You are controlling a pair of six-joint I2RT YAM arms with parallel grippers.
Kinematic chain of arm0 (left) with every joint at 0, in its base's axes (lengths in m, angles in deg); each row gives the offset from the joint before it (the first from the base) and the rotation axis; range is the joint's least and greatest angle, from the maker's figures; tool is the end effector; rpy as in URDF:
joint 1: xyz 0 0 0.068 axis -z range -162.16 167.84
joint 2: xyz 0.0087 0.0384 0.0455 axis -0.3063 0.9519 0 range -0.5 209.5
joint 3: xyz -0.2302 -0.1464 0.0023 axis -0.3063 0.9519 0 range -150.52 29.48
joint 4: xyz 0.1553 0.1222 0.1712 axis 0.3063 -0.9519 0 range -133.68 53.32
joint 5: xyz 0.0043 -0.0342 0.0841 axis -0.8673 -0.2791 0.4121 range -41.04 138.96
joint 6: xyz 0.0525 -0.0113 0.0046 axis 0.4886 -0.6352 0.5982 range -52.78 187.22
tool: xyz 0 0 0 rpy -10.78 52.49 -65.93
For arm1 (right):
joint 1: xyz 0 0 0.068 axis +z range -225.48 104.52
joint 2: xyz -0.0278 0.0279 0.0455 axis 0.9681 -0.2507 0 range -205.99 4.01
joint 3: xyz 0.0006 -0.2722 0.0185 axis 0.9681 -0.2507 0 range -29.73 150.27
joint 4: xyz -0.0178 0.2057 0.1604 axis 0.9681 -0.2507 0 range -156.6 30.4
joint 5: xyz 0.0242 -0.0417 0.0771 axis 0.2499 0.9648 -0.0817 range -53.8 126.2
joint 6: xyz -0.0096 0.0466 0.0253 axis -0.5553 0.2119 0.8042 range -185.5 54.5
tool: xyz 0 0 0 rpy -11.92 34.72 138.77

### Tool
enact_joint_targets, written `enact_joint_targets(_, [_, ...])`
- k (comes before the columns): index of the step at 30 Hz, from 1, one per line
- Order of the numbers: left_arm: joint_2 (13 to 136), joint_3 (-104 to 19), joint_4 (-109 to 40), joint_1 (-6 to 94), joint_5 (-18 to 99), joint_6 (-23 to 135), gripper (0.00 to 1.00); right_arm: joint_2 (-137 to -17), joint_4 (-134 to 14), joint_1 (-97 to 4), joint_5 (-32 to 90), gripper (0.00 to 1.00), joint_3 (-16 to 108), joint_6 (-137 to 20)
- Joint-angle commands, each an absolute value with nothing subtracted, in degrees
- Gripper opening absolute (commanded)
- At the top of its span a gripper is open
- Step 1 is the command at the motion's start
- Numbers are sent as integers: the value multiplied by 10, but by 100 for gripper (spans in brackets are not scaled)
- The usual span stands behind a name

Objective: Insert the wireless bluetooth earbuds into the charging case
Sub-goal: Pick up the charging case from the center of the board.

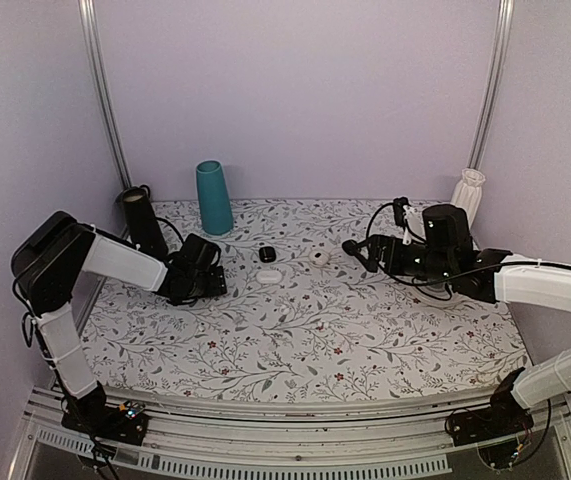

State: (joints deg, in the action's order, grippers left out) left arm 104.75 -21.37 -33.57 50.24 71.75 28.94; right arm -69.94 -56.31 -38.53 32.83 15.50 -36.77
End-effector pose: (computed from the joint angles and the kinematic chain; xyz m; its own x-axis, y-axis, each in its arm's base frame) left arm 0.3009 -0.1747 0.1206 -0.6965 -0.2345 -0.6781 -0.1808 0.9720 -0.1503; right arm 0.2303 0.1758 0.2551 -0.6098 0.1416 -0.7798 -0.3985 0.7957 0.4562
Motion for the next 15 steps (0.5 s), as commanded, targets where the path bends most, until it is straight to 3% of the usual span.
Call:
enact_joint_targets(1, [1052,-224,-361,516,764,260,76,-677,-547,-387,328,99,141,-362])
enact_joint_targets(5, [1050,-221,-366,516,770,257,75,-676,-546,-387,328,99,140,-363])
enact_joint_targets(15, [1058,-221,-358,516,743,268,60,-683,-534,-387,319,99,140,-355])
